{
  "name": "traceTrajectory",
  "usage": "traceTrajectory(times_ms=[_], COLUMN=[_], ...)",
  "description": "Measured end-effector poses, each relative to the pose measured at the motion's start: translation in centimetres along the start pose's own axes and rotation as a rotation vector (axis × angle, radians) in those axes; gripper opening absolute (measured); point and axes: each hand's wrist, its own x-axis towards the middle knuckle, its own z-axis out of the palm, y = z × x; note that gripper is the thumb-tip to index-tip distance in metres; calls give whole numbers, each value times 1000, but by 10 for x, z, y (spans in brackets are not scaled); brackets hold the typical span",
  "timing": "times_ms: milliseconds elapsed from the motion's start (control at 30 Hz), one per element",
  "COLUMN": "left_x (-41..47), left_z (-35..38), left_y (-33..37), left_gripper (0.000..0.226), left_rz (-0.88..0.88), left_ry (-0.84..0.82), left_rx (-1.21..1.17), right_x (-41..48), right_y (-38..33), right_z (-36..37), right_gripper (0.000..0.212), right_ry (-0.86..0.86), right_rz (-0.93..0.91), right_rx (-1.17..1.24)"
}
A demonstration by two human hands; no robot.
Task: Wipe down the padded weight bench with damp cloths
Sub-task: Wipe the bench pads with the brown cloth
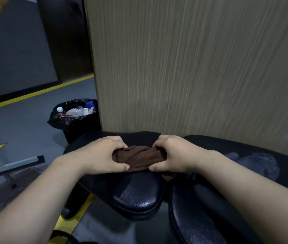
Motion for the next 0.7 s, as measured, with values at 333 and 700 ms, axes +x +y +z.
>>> traceTrajectory(times_ms=[333, 700], left_x=[-16, -33], left_z=[5, -5], left_y=[8, 44], left_gripper=[46, 48], left_rz=[-1, 11], left_ry=[44, 31], left_rx=[86, 192], right_x=[-16, -50], right_y=[-19, -24], right_z=[-3, -14], right_gripper=[49, 46], right_ry=[-12, 75], right_rz=[-32, -8], right_rx=[21, 91])
